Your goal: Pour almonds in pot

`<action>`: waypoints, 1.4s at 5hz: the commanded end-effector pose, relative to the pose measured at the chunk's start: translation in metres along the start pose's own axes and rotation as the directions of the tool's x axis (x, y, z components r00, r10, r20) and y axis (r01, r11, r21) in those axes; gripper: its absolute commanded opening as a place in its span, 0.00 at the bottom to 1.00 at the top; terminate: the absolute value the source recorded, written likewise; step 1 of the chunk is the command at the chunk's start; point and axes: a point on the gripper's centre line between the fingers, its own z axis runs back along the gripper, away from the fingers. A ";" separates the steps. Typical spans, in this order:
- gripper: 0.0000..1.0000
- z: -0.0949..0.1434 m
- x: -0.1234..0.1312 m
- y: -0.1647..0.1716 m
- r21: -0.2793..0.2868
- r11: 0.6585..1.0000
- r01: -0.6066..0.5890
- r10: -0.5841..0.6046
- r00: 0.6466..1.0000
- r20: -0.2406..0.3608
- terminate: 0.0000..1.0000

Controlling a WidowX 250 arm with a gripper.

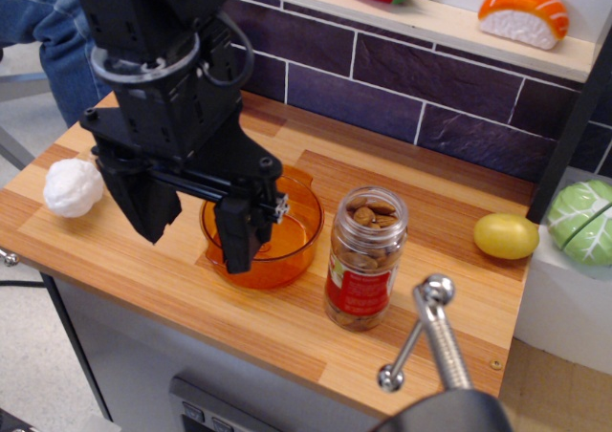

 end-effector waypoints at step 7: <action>1.00 -0.005 0.057 -0.102 0.213 0.343 0.915 -0.698 0.400 -0.594 0.00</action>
